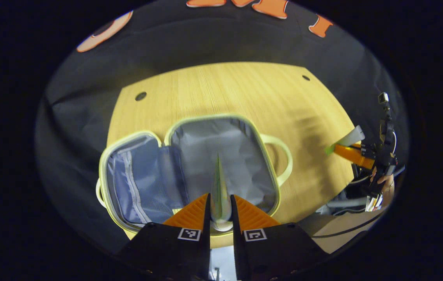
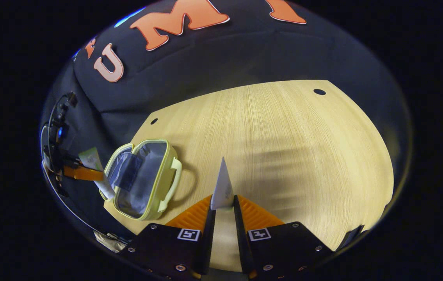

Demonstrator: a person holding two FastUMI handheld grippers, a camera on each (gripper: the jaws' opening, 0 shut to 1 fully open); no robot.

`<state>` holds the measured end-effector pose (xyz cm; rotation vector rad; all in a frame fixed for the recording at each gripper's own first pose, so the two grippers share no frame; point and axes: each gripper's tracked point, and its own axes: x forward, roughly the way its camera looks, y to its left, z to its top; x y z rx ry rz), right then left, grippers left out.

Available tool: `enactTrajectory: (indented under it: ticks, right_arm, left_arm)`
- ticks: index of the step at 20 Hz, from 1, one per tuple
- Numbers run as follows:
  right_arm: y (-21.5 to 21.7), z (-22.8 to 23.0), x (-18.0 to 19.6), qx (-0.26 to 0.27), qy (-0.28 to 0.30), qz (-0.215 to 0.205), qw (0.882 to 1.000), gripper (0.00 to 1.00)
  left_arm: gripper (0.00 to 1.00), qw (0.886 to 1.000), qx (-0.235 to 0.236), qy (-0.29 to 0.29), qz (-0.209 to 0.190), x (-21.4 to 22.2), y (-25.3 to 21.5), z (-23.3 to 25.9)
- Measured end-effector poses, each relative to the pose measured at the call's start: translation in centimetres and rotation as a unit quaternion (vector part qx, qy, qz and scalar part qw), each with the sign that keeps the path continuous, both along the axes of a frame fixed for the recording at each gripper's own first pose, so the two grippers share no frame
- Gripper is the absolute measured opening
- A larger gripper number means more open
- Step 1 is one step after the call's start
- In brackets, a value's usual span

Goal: First open the suitcase, pack the skin care products into it, and then close the suitcase.

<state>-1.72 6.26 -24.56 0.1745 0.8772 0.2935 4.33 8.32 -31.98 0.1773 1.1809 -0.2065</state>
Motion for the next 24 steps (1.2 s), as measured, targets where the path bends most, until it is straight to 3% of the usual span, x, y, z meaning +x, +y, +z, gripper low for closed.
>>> enactTrajectory:
  ticks: [3, 7, 8, 9, 14, 19, 20, 23, 24]
  right_arm:
    - [0.5, 0.5, -0.3, 0.008, 0.001, -0.023, 1.000, 0.31]
    - [0.6, 0.0, -1.4, 0.005, 0.016, -0.064, 0.998, 0.31]
    - [0.8, 0.1, -1.9, 0.004, 0.018, -0.071, 0.997, 0.26]
    - [0.8, 0.1, -2.2, 0.000, 0.019, -0.077, 0.997, 0.31]
    - [0.8, 0.6, -3.2, -0.009, 0.024, -0.100, 0.995, 0.31]
    - [1.5, 1.6, -3.3, -0.007, 0.018, -0.109, 0.994, 0.31]
    - [1.6, 1.8, -3.4, -0.008, 0.016, -0.108, 0.994, 0.31]
    - [2.3, 2.7, -3.3, -0.011, 0.010, -0.096, 0.995, 0.31]
    - [2.7, 3.2, -3.0, -0.011, 0.008, -0.089, 0.996, 0.31]
  left_arm:
    - [0.26, 0.998, -0.002, 0.062, 0.000, 1.1, 1.4, -3.8]
    - [0.25, 0.995, 0.013, 0.100, -0.002, 3.2, 2.4, -6.8]
    - [0.26, 0.994, 0.017, 0.106, -0.008, 3.5, 2.5, -7.4]
    - [0.26, 0.994, 0.019, 0.110, -0.011, 3.7, 2.5, -8.0]
    - [0.26, 0.992, 0.005, 0.129, -0.003, 4.4, 2.7, -10.3]
    - [0.32, 0.993, 0.007, 0.117, 0.006, 4.8, 3.0, -10.5]
    - [0.43, 0.993, -0.004, 0.113, 0.009, 4.9, 2.6, -10.3]
    - [0.94, 0.994, -0.034, 0.100, 0.003, 3.8, 1.2, -9.4]
    - [0.98, 0.995, -0.040, 0.087, -0.003, 3.5, 0.9, -8.7]
